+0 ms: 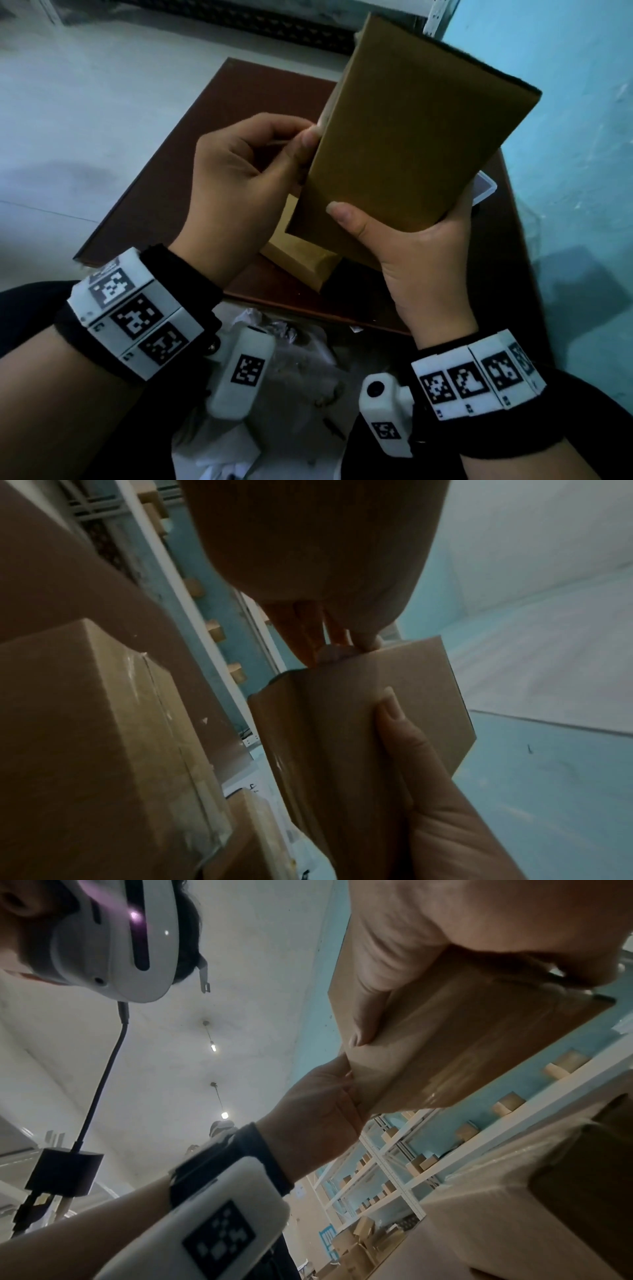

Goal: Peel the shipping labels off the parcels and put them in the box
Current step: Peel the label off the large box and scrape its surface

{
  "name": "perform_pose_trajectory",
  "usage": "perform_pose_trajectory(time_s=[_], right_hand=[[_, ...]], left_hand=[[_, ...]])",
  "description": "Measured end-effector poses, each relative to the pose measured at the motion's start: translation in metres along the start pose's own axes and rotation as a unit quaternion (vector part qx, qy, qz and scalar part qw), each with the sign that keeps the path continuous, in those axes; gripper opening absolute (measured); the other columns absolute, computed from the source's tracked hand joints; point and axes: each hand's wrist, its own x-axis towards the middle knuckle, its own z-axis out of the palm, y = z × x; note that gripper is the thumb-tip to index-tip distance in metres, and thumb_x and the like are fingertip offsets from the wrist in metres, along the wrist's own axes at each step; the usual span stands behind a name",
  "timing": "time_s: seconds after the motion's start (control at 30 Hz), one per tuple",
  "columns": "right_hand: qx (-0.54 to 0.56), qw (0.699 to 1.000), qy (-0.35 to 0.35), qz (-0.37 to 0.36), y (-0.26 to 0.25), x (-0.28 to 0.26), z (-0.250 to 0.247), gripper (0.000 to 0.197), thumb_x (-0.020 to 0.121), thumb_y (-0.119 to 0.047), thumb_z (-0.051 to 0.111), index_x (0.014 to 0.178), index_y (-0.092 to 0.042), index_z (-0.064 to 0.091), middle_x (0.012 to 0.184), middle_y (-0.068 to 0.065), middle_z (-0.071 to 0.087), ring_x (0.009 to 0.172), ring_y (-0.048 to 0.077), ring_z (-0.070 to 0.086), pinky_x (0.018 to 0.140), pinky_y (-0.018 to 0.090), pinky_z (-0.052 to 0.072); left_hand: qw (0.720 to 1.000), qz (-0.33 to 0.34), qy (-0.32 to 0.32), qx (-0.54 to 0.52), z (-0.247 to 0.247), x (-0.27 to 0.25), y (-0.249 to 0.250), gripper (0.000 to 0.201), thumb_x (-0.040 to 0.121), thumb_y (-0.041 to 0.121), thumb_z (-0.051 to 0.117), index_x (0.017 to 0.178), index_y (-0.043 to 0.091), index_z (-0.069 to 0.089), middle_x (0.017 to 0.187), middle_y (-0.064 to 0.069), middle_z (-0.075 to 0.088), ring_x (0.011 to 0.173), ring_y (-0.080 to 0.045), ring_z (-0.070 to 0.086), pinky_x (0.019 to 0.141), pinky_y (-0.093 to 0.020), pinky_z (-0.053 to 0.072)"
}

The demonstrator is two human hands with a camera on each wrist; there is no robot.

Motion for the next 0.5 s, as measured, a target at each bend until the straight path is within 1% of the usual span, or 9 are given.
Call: perform_pose_trajectory(time_s=[0.07, 0.1, 0.2, 0.23, 0.27, 0.33, 0.37, 0.43, 0.5], right_hand=[[-0.021, 1.000, -0.007, -0.011, 0.003, 0.001, 0.000, 0.131, 0.053, -0.060, 0.098, 0.161, -0.024, 0.034, 0.149, -0.010, 0.054, 0.136, 0.005, 0.055, 0.116, 0.041, 0.050], [-0.031, 0.999, -0.007, -0.017, 0.005, 0.002, -0.001, 0.132, 0.052, -0.062, 0.097, 0.161, -0.024, 0.034, 0.149, -0.009, 0.054, 0.137, 0.006, 0.054, 0.117, 0.040, 0.049], [-0.020, 1.000, -0.013, -0.010, 0.007, 0.003, -0.003, 0.131, 0.050, -0.061, 0.100, 0.159, -0.027, 0.036, 0.145, -0.013, 0.055, 0.132, 0.000, 0.056, 0.113, 0.031, 0.051], [-0.017, 1.000, -0.016, -0.010, 0.008, 0.002, -0.002, 0.131, 0.050, -0.060, 0.101, 0.159, -0.026, 0.037, 0.145, -0.012, 0.056, 0.130, 0.000, 0.057, 0.111, 0.027, 0.051], [-0.031, 0.999, -0.018, -0.016, 0.008, 0.001, -0.002, 0.131, 0.050, -0.062, 0.101, 0.159, -0.023, 0.038, 0.145, -0.010, 0.057, 0.130, 0.001, 0.057, 0.110, 0.024, 0.051], [-0.083, 0.995, -0.027, -0.042, 0.011, -0.002, 0.001, 0.127, 0.052, -0.071, 0.094, 0.154, -0.014, 0.045, 0.142, -0.003, 0.061, 0.130, 0.006, 0.060, 0.110, 0.026, 0.051], [-0.100, 0.993, -0.030, -0.049, 0.012, -0.003, 0.002, 0.121, 0.054, -0.073, 0.090, 0.149, -0.010, 0.050, 0.136, -0.001, 0.064, 0.126, 0.008, 0.063, 0.108, 0.027, 0.053], [-0.109, 0.992, -0.028, -0.057, 0.013, -0.003, 0.003, 0.107, 0.058, -0.070, 0.089, 0.139, -0.007, 0.058, 0.125, 0.001, 0.069, 0.116, 0.010, 0.068, 0.102, 0.023, 0.055], [-0.083, 0.994, -0.018, -0.069, 0.012, -0.001, 0.002, 0.100, 0.063, -0.061, 0.092, 0.140, -0.007, 0.058, 0.128, 0.002, 0.069, 0.122, 0.010, 0.066, 0.106, 0.020, 0.051]], left_hand=[[0.999, 0.030, 0.012, 0.041, 0.001, -0.001, -0.003, 0.013, 0.107, 0.013, 0.061, 0.110, 0.006, 0.071, 0.096, -0.002, 0.074, 0.086, -0.013, 0.074, 0.074, -0.024, 0.061], [0.998, 0.031, 0.018, 0.043, 0.001, -0.002, -0.004, 0.013, 0.107, 0.012, 0.059, 0.108, 0.005, 0.071, 0.094, -0.003, 0.073, 0.083, -0.013, 0.072, 0.072, -0.026, 0.060], [0.999, 0.015, 0.030, -0.014, 0.002, -0.003, -0.003, 0.019, 0.110, 0.012, 0.052, 0.108, 0.002, 0.068, 0.097, -0.009, 0.073, 0.086, -0.021, 0.073, 0.074, -0.042, 0.063], [0.999, 0.029, 0.032, -0.006, 0.000, -0.001, -0.002, 0.021, 0.111, 0.014, 0.050, 0.112, 0.002, 0.068, 0.100, -0.008, 0.073, 0.086, -0.020, 0.073, 0.073, -0.041, 0.063], [0.998, 0.050, 0.029, 0.021, -0.001, 0.000, -0.002, 0.024, 0.111, 0.016, 0.050, 0.117, 0.002, 0.068, 0.102, -0.004, 0.073, 0.087, -0.015, 0.072, 0.073, -0.036, 0.061], [0.992, 0.102, 0.013, 0.066, -0.003, 0.002, -0.002, 0.024, 0.111, 0.014, 0.051, 0.124, 0.003, 0.068, 0.104, 0.005, 0.069, 0.092, -0.002, 0.066, 0.078, -0.022, 0.053], [0.991, 0.119, 0.009, 0.068, -0.003, 0.002, -0.001, 0.021, 0.110, 0.010, 0.051, 0.124, 0.006, 0.066, 0.105, 0.008, 0.067, 0.094, 0.002, 0.064, 0.080, -0.019, 0.050], [0.987, 0.145, 0.011, 0.068, -0.001, 0.001, 0.001, 0.017, 0.108, 0.003, 0.053, 0.122, 0.009, 0.062, 0.108, 0.006, 0.067, 0.097, 0.000, 0.064, 0.083, -0.019, 0.050], [0.985, 0.158, 0.015, 0.070, 0.001, -0.001, 0.001, 0.017, 0.106, 0.001, 0.056, 0.120, 0.010, 0.060, 0.112, 0.003, 0.066, 0.103, -0.001, 0.066, 0.086, -0.018, 0.052]])
